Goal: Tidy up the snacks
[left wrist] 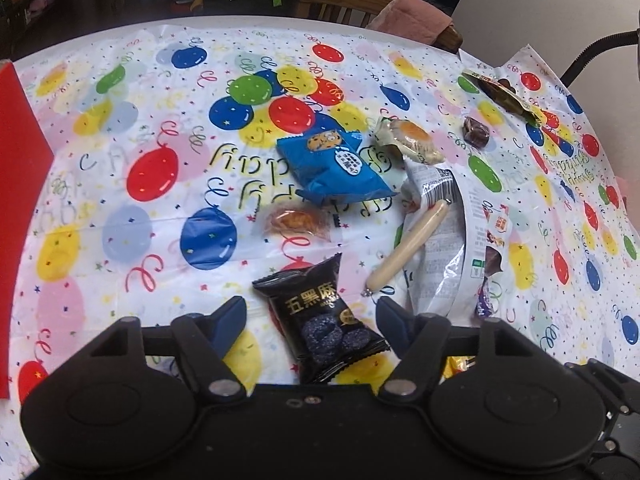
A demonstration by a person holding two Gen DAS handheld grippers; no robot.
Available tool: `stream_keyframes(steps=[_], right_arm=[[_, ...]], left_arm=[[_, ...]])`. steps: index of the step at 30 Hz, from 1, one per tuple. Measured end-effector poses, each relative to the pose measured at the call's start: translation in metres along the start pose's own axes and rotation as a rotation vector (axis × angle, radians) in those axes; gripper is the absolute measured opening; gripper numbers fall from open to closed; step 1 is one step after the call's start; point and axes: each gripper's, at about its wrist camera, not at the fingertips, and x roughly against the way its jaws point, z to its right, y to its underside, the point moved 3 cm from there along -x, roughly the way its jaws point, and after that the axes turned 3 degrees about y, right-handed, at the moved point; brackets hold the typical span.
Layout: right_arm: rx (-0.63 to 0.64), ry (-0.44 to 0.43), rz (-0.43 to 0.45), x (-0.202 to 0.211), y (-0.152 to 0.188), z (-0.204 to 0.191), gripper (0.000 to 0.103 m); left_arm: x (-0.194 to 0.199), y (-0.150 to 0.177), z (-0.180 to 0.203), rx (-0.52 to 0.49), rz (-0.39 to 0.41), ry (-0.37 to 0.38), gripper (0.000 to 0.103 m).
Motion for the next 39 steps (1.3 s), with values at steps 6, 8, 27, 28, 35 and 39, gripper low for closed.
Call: stream_keyframes(steps=[6, 8, 27, 28, 35, 39], right_arm=[[-0.013, 0.005, -0.003, -0.001, -0.001, 0.002, 0.051], [-0.016, 0.008, -0.001, -0.001, -0.002, 0.002, 0.046], [-0.018, 0.038, 0.023, 0.022, 0.001, -0.010, 0.017], [-0.014, 0.037, 0.028, 0.026, 0.001, -0.012, 0.017], [0.006, 0.003, 0.062, 0.051, -0.001, -0.030, 0.017], [0.014, -0.022, 0.080, 0.065, -0.004, -0.042, 0.014]], left_arm=[[-0.003, -0.001, -0.005, 0.032, -0.004, 0.009, 0.052], [-0.002, -0.001, -0.007, 0.038, -0.003, 0.018, 0.049], [0.020, 0.008, -0.019, -0.031, 0.010, 0.019, 0.036], [0.023, 0.009, -0.020, -0.032, 0.011, 0.022, 0.036], [0.048, 0.016, -0.035, -0.031, 0.015, 0.045, 0.036], [0.067, 0.019, -0.044, -0.045, 0.026, 0.045, 0.036]])
